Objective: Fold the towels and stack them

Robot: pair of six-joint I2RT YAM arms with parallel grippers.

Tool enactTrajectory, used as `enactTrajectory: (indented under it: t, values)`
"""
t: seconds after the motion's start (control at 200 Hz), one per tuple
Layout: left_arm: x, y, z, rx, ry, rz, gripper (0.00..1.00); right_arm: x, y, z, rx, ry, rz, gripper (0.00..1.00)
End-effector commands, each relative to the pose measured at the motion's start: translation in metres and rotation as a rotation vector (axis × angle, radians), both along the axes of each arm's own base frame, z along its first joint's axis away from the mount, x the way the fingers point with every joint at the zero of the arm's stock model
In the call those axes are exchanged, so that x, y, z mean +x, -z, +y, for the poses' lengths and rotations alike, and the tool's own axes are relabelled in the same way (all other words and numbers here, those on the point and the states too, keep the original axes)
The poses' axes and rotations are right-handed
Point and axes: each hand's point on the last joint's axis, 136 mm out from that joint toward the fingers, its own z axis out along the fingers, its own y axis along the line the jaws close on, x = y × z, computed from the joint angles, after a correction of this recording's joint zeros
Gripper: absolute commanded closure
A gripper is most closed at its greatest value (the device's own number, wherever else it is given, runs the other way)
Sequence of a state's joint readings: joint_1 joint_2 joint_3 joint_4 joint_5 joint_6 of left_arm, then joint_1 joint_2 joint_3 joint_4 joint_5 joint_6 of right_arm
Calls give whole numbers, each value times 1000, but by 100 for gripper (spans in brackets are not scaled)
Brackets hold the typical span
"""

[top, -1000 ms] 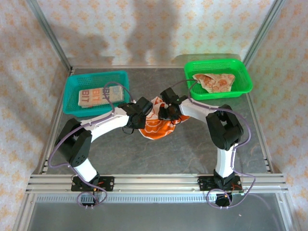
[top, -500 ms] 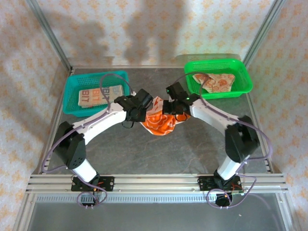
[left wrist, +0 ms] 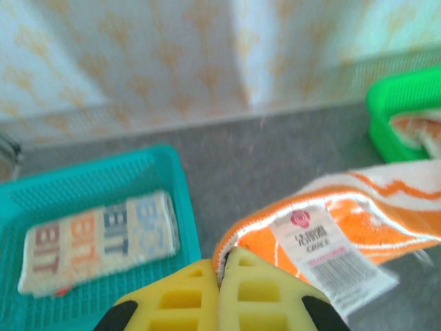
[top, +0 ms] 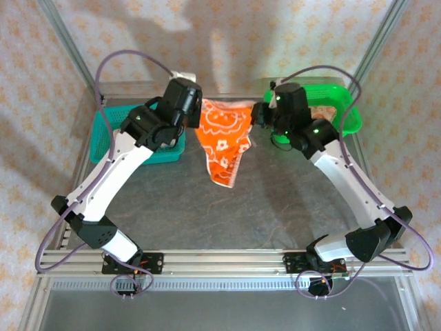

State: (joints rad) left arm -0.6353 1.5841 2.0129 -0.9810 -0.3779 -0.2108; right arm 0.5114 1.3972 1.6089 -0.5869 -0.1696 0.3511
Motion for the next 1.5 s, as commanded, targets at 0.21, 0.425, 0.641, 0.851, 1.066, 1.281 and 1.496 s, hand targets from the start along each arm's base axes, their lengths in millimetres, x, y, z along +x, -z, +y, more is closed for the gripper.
enactTrajectory:
  t: [0.21,0.425,0.641,0.851,1.066,1.281,1.496]
  values:
    - [24,-58,2,133,-24,-149,100,37,-58,-13,11,76,-128,100]
    - [-1,-73,4,5,13,-150,100,15,-76,-13,76,31,-154,100]
    - [-45,-94,4,-84,79,-185,100,-29,-88,-25,137,6,-166,100]
    - [-74,-109,1,-140,123,-211,100,-64,-96,-39,166,8,-154,100]
    - [-69,-106,3,-94,92,-222,100,-55,-87,-37,140,28,-91,100]
    - [-21,-72,-3,-34,71,-140,100,-5,-60,-23,99,48,-16,100]
    - [57,-23,-16,20,79,-71,100,78,-20,-3,102,15,76,100]
